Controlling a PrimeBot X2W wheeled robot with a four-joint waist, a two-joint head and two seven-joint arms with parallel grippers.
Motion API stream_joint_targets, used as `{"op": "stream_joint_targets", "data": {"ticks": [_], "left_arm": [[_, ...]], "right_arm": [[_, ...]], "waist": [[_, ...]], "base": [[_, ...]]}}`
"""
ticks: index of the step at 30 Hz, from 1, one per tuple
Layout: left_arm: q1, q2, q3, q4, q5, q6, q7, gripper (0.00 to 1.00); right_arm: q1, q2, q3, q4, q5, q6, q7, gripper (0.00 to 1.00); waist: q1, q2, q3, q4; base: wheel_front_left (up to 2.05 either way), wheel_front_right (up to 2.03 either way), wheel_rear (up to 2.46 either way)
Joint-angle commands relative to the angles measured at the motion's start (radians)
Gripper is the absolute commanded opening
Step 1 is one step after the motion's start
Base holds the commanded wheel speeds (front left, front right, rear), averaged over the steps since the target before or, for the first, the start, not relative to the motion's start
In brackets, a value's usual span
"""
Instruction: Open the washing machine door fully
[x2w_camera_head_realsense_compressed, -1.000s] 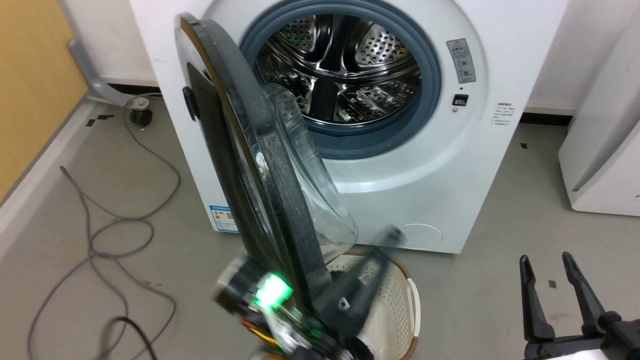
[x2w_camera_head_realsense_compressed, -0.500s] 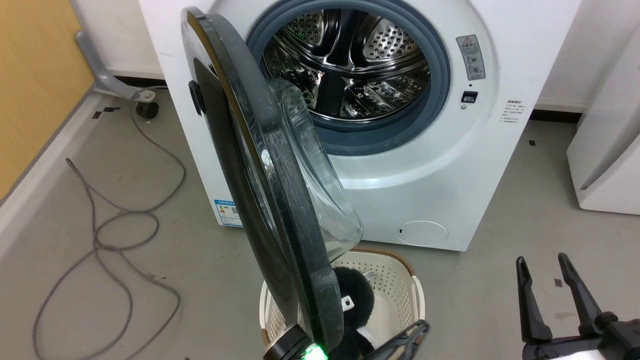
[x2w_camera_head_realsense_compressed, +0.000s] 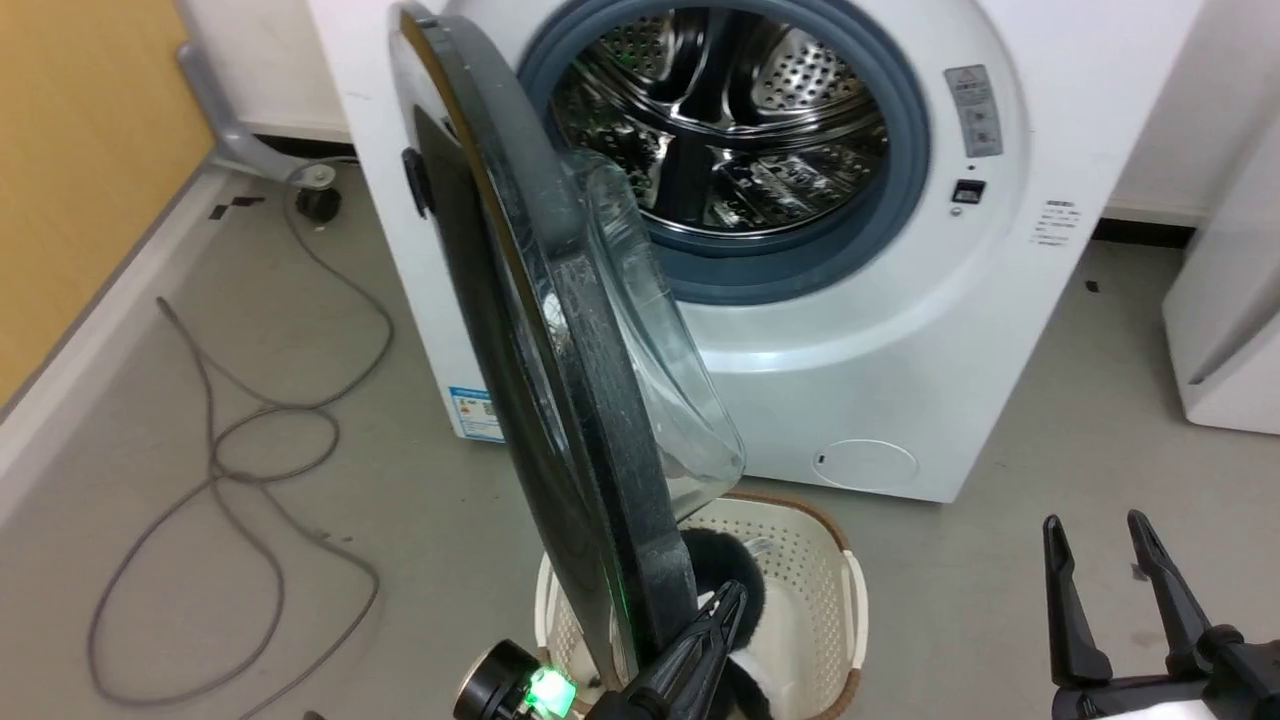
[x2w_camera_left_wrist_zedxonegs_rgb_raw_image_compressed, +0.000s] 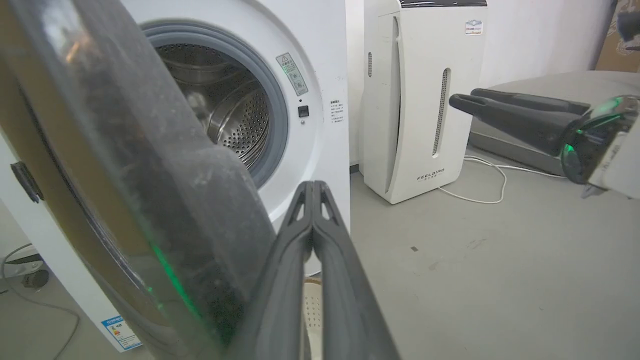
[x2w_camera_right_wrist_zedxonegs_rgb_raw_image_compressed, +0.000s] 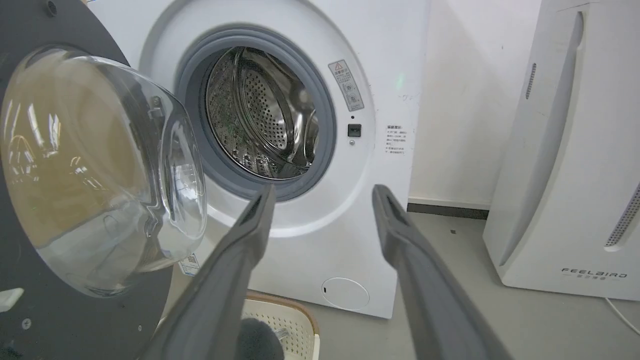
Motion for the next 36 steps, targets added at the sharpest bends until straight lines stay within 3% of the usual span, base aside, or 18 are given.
{"op": "stream_joint_targets", "data": {"ticks": [1,13,30,36], "left_arm": [[0.013,0.003,0.016,0.007,-0.005,0.009,-0.004,0.0],[0.055,0.004,0.025,-0.025,-0.001,0.018,-0.004,0.0],[0.087,0.028,0.081,-0.049,-0.006,0.039,-0.004,0.0],[0.092,0.032,0.165,-0.072,-0.023,0.086,-0.004,0.0]], "right_arm": [[0.001,0.004,0.001,0.004,0.008,0.001,-0.004,1.0],[0.006,0.004,-0.001,0.004,0.022,0.001,-0.004,1.0],[0.001,0.004,0.005,0.007,0.026,0.001,-0.004,1.0],[-0.028,0.004,0.031,0.015,0.009,0.001,-0.004,1.0]], "waist": [[0.0,0.0,0.003,0.016],[0.0,0.0,0.0,0.125],[0.0,0.0,0.017,0.346],[0.0,0.0,0.05,0.376]], "base": [[0.0,0.0,0.0],[0.0,0.0,0.0],[0.0,0.0,0.0],[0.0,0.0,0.0]]}}
